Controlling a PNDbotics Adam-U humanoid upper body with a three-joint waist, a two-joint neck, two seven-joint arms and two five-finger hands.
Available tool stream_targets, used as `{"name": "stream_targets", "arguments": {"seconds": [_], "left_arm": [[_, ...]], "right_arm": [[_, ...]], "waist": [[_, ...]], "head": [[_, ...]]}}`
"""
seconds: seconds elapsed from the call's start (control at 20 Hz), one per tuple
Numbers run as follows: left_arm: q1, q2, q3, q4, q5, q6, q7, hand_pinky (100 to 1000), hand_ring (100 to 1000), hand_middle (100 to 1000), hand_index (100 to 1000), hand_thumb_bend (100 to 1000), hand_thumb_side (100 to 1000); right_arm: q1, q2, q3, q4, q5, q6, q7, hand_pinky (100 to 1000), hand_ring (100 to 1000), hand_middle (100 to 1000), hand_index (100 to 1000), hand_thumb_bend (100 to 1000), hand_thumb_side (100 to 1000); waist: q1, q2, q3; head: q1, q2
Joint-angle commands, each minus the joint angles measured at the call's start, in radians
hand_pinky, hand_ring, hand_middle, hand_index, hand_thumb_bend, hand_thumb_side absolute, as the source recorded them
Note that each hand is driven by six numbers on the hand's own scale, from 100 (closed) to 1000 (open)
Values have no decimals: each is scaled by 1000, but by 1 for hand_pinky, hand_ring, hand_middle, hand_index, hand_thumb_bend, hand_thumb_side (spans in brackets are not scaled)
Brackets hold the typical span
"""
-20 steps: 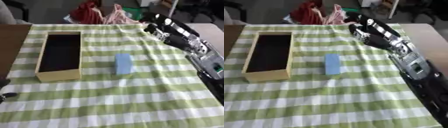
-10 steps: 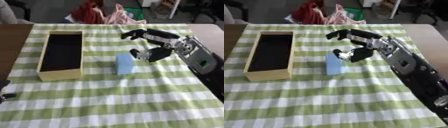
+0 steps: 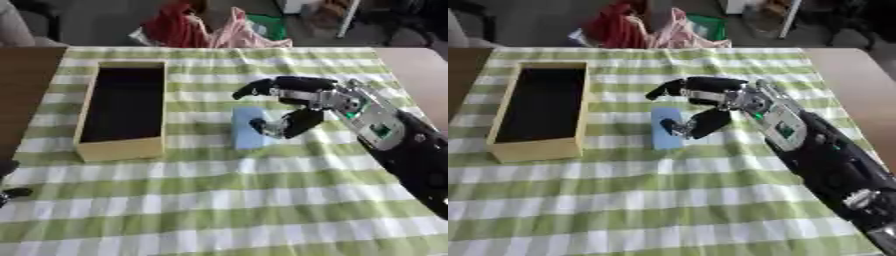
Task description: Pick up objects on the table and place them in the box.
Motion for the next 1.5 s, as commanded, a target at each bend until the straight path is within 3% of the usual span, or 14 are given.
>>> {"name": "stream_targets", "arguments": {"seconds": [0.05, 0.1, 0.2, 0.75, 0.85, 0.95, 1.0, 1.2, 1.5], "left_arm": [[-10, 17, -4, -15, 0, -1, -4, 622, 892, 703, 670, 100, 611], [-10, 17, -4, -15, 0, 0, -4, 622, 892, 703, 670, 100, 613], [-11, 17, -4, -14, 0, 0, -4, 622, 892, 702, 670, 100, 612], [-11, 17, -3, -15, -1, 2, -3, 622, 893, 702, 670, 100, 616], [-11, 16, -3, -15, -1, 2, -3, 622, 893, 702, 670, 100, 616], [-11, 16, -3, -15, -1, 3, -3, 623, 893, 702, 670, 100, 617], [-10, 16, -3, -15, -1, 3, -3, 623, 893, 702, 670, 100, 618], [-10, 16, -3, -15, -2, 4, -3, 622, 893, 702, 670, 100, 619], [-6, 16, -3, -14, -2, 4, -3, 623, 893, 702, 669, 100, 619]], "right_arm": [[-28, 3, -8, 37, 55, -10, -9, 932, 1000, 920, 1000, 100, 563], [-30, 9, -8, 52, 73, -13, -12, 932, 1000, 924, 1000, 100, 495], [-33, 19, -9, 81, 108, -20, -12, 934, 1000, 927, 1000, 100, 482], [-42, 43, -14, 149, 239, -52, -40, 937, 1000, 932, 1000, 100, 480], [-41, 46, -14, 154, 249, -56, -45, 924, 1000, 917, 1000, 100, 399], [-40, 47, -15, 154, 257, -59, -56, 884, 993, 859, 1000, 100, 220], [-40, 47, -17, 152, 260, -59, -66, 864, 937, 826, 997, 100, 159], [-44, 47, -25, 136, 268, -60, -143, 801, 795, 723, 983, 100, 135], [-85, 48, -42, 69, 239, -53, -230, 787, 781, 683, 978, 100, 111]], "waist": [[1, -13, 3], [0, -13, 3], [0, -13, 4], [-3, -13, 4], [-4, -13, 4], [-4, -13, 4], [-5, -13, 3], [-5, -14, 2], [-4, -18, 1]], "head": [[-3, -9], [-3, -10], [-3, -11], [-2, -12], [-2, -12], [-1, -12], [-1, -12], [0, -11], [-1, -7]]}}
